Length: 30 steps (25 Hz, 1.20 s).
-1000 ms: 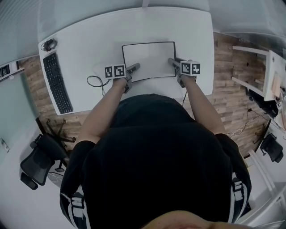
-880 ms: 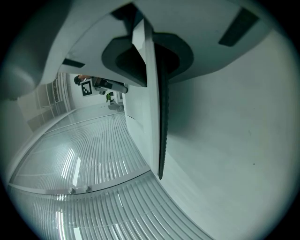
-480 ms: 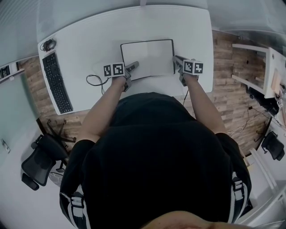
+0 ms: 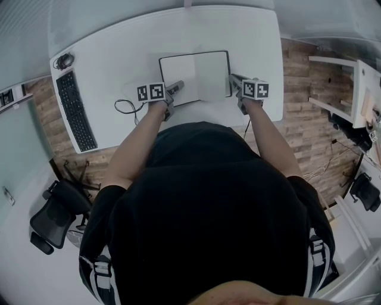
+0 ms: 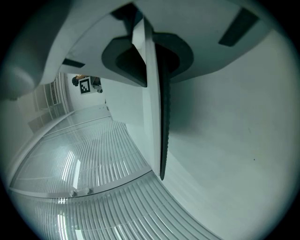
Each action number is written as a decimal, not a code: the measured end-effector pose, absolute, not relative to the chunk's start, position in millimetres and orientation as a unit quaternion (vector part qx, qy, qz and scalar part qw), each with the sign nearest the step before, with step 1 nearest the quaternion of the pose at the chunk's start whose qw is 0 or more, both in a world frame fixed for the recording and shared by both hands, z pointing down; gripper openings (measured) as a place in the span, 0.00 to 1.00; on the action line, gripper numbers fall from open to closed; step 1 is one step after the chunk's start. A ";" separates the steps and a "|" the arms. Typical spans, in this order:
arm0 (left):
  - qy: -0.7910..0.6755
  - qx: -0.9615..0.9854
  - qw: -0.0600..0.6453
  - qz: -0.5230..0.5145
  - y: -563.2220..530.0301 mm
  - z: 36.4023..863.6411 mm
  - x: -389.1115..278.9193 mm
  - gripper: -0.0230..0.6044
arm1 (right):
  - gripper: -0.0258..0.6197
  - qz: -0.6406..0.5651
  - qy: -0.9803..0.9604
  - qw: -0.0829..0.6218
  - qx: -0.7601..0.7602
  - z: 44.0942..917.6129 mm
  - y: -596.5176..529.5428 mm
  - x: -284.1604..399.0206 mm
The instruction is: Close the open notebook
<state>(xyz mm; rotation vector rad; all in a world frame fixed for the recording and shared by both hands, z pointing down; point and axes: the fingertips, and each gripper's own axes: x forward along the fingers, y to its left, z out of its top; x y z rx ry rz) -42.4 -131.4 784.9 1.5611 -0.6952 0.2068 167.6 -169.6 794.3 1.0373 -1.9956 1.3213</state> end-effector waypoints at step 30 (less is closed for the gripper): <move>-0.343 0.717 0.600 0.091 -148.6 727.4 -49.0 0.12 | 0.11 0.482 -0.737 0.298 0.368 810.2 -157.3 166.2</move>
